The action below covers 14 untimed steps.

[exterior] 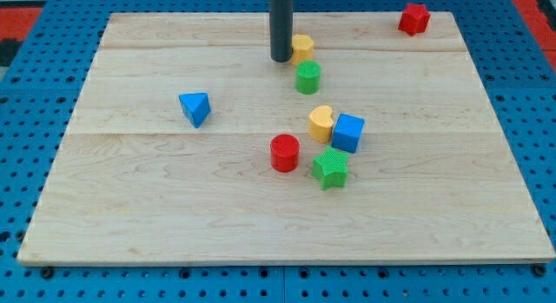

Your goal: Push the yellow hexagon closer to red star

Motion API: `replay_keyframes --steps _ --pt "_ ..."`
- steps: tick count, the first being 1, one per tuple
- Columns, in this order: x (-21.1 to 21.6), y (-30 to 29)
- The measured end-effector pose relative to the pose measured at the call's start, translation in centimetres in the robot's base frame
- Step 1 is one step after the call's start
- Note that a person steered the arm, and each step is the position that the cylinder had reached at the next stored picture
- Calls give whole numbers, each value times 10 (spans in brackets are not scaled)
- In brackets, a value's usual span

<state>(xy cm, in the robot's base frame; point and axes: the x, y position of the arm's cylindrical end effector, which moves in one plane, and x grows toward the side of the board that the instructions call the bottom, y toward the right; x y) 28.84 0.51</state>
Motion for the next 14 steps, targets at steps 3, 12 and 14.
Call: replay_keyframes --steps 3,12,14 --pt "-43 29" --pt "61 171" --pt "52 223"
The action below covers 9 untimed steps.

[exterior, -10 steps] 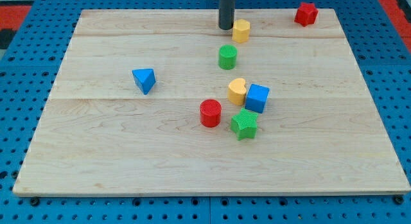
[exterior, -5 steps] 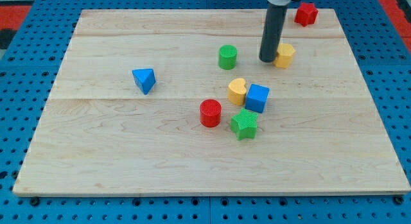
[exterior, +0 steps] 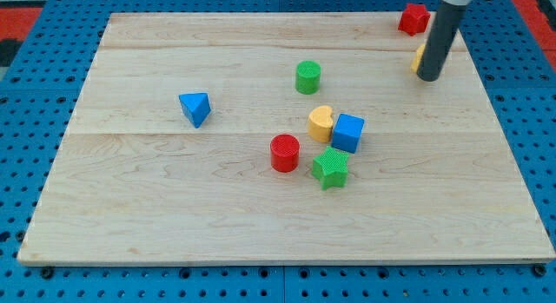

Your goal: Push the yellow hexagon closer to red star

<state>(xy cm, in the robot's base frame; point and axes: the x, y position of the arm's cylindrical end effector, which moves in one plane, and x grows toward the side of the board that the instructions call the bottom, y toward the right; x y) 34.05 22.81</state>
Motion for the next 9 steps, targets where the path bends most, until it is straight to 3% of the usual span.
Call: replay_keyframes --steps 1,5,9 --pt "0 21" --pt "-7 17" --pt "-8 -15"
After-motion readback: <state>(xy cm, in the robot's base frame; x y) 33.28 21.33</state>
